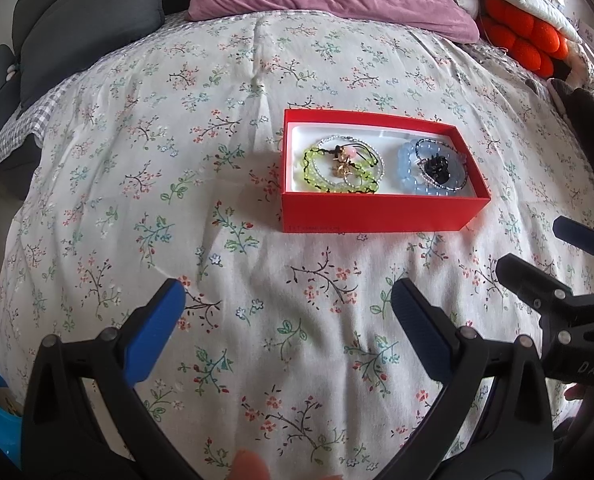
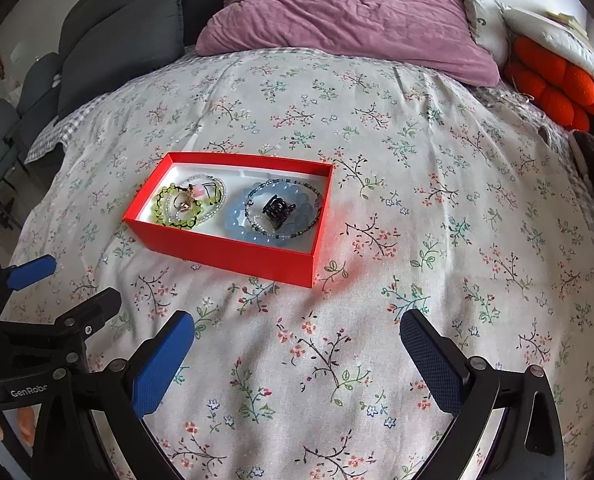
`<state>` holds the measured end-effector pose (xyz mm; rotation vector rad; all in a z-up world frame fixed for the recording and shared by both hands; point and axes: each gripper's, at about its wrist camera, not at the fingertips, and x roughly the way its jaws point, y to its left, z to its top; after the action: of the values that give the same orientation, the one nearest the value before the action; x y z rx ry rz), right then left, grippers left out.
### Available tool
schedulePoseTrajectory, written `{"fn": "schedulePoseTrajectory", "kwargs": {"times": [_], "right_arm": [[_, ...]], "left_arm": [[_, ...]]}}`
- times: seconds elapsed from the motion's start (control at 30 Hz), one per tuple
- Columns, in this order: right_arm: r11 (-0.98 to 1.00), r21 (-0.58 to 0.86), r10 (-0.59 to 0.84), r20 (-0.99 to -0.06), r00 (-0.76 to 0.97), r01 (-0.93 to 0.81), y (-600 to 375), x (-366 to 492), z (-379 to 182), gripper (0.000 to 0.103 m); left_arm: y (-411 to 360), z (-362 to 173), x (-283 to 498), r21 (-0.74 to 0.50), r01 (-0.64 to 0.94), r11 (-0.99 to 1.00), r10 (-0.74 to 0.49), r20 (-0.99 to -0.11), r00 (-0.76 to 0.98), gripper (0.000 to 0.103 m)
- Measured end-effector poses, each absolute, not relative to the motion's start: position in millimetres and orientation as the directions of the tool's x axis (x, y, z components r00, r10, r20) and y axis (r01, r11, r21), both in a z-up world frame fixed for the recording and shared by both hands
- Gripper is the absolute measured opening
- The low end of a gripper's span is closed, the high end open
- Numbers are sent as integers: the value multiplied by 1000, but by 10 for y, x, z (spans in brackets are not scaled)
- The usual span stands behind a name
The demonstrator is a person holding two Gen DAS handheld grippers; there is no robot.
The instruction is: Organize jewelry
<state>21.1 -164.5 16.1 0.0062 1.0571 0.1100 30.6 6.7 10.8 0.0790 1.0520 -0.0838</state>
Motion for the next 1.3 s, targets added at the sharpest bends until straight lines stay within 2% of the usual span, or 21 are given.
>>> {"fn": "schedulePoseTrajectory", "kwargs": {"times": [1.3], "right_arm": [[996,59,84,-870,486,-67,-1695,215,173,103]], "left_arm": [[18,117,286,20,131,991,-47,-871,489,102]]}}
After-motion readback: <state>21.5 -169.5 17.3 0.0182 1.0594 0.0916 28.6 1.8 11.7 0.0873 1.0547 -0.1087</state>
